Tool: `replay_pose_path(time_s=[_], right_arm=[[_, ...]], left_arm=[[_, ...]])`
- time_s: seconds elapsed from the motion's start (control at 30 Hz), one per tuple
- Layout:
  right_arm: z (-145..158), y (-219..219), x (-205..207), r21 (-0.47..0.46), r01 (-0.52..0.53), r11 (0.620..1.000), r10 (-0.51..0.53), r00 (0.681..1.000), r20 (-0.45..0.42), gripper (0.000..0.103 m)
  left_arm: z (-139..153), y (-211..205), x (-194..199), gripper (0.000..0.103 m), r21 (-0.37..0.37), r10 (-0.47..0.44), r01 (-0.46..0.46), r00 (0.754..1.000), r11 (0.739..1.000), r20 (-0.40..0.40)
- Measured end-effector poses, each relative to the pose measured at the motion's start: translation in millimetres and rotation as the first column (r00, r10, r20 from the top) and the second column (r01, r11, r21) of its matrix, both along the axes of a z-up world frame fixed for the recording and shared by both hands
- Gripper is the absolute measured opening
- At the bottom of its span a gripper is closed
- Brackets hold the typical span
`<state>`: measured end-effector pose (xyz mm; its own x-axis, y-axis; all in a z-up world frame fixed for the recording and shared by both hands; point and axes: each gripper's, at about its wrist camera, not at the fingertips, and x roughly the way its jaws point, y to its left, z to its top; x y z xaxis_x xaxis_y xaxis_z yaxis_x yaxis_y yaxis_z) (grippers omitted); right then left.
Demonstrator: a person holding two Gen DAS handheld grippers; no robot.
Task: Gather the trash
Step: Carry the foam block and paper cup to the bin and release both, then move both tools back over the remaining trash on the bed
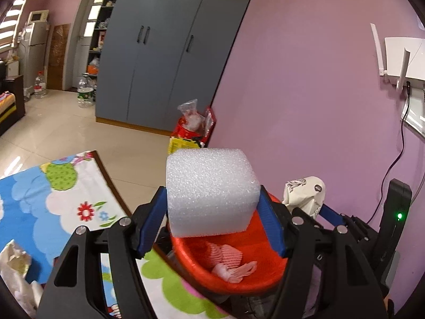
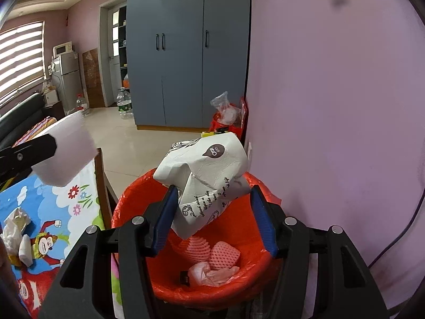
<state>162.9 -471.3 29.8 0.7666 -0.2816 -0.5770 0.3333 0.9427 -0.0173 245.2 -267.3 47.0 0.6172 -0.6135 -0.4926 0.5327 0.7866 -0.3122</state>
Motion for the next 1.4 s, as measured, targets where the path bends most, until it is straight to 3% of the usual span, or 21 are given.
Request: replay_pose_path(time_s=[0.1,0.17,0.4,0.67,0.97,1.2,1.4], right_arm=[[0,-3,1,-0.007,0.008,1.0,-0.008,1.0,-0.003,0.055],[0,-6,1,-0.005,0.014,1.0,-0.014,1.0,-0.004,0.062],[-1,-6,0,0.002,0.013,1.0,-0.013,1.0,-0.003,0.067],[2,8,-3,0.023,-0.025,0.999,0.025,0.999,0.025,0.078],[-2,33,-11,0.078,-0.084,0.993,0.081,0.996,0.035,0.078],[-2,68,-11,0.113,-0.174,0.978,0.17,0.984,0.045,0.078],[-1,108,-7,0.134,-0.261,0.956,0.258,0.965,0.045,0.08]], left_arm=[[-1,-10,9,0.067,-0.033,-0.04,0.039,0.999,0.999,-0.027],[-2,-16,13,0.076,-0.038,-0.058,0.057,0.998,0.998,-0.038],[-4,2,13,0.076,-0.057,-0.016,0.013,0.999,0.998,-0.05],[-1,52,-10,0.076,-0.035,0.095,-0.095,0.995,0.995,-0.002],[-1,107,-39,0.076,0.011,0.189,-0.19,0.981,0.982,0.046],[-10,163,-55,0.076,0.042,0.288,-0.29,0.956,0.956,0.05],[-20,219,-64,0.075,0.044,0.388,-0.389,0.921,0.92,0.025]])
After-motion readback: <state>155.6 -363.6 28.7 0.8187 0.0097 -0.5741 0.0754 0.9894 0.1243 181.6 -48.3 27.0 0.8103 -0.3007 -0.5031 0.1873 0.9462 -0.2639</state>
